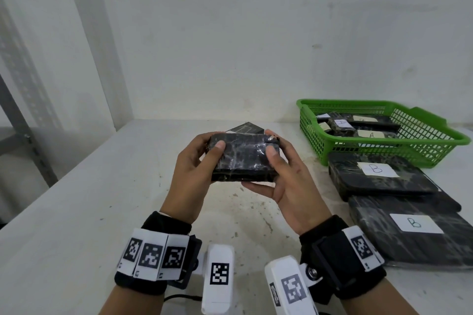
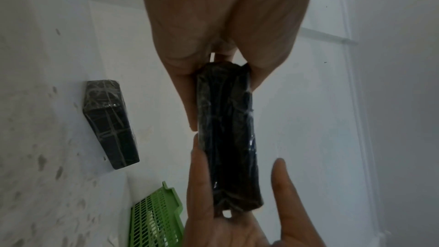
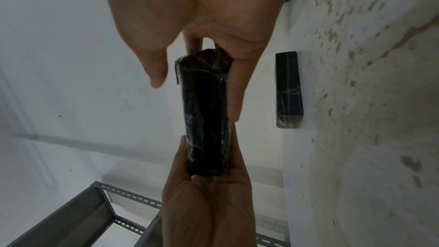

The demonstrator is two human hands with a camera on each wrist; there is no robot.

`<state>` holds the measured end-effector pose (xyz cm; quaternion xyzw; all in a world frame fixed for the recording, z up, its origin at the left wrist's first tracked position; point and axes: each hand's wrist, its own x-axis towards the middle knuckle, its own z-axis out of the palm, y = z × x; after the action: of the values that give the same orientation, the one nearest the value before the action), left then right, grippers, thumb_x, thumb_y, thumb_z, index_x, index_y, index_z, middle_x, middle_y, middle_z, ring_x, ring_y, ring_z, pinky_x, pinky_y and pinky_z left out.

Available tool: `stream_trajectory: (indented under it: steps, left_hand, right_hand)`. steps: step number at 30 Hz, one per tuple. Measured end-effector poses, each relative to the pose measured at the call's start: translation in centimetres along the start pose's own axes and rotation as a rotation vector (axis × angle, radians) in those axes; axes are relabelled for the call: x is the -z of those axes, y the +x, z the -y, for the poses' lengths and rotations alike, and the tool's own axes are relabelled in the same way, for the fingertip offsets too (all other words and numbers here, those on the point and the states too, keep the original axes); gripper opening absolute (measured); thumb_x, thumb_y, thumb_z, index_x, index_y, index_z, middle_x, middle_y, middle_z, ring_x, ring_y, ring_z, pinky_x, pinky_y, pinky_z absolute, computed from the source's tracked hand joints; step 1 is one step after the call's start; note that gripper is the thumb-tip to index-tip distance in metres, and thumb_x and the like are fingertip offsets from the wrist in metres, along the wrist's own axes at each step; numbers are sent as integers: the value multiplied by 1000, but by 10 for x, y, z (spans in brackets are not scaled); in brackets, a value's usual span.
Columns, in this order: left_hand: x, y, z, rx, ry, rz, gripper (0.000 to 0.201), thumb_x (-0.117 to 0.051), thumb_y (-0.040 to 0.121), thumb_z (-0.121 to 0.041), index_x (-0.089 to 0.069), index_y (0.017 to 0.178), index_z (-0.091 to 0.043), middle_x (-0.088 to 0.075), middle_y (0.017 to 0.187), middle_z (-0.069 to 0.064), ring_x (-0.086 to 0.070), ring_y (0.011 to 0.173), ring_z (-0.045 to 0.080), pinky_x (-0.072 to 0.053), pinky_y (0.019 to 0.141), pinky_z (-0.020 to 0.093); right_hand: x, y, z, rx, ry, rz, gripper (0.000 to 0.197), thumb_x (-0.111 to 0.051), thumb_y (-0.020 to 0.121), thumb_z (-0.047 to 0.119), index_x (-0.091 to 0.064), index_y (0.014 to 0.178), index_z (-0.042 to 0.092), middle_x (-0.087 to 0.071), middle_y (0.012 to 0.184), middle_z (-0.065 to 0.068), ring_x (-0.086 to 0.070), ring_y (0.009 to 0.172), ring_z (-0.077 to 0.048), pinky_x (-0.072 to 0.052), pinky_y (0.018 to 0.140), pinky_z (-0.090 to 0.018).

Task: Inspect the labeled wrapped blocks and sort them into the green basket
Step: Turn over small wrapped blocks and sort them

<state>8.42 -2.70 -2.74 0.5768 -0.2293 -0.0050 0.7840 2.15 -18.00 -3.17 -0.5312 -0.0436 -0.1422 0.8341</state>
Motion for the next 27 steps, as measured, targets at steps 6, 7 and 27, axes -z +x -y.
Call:
stream_trajectory:
  steps: [6, 7, 27]
  left_hand:
    - [-1, -1, 3, -2, 33, 28, 23, -62, 93, -16, -65, 113, -6, -69, 110, 16, -69, 96, 23, -56, 69, 30]
    - [-1, -1, 3, 6, 27, 36, 22, -61, 95, -15, -64, 114, -6, -68, 112, 16, -69, 97, 23, -56, 69, 30]
    - [0, 1, 4, 0, 27, 114, 23, -61, 89, -20, -69, 102, -2, -70, 102, 20, -69, 92, 23, -56, 72, 30]
  right_hand:
    - [2, 2, -4, -7, -51, -63, 44, -59, 82, 38, -63, 121, 17, -72, 114, -7, -70, 104, -25, -62, 72, -41]
    - [3, 2, -4, 11, -61, -68, 42, -60, 83, 34, -64, 119, 14, -72, 113, -8, -70, 103, -25, -62, 72, -41]
    - [6, 3, -1, -48, -182, -43, 54, -46, 85, 58, -66, 114, 18, -74, 108, -5, -72, 98, -22, -61, 71, -39]
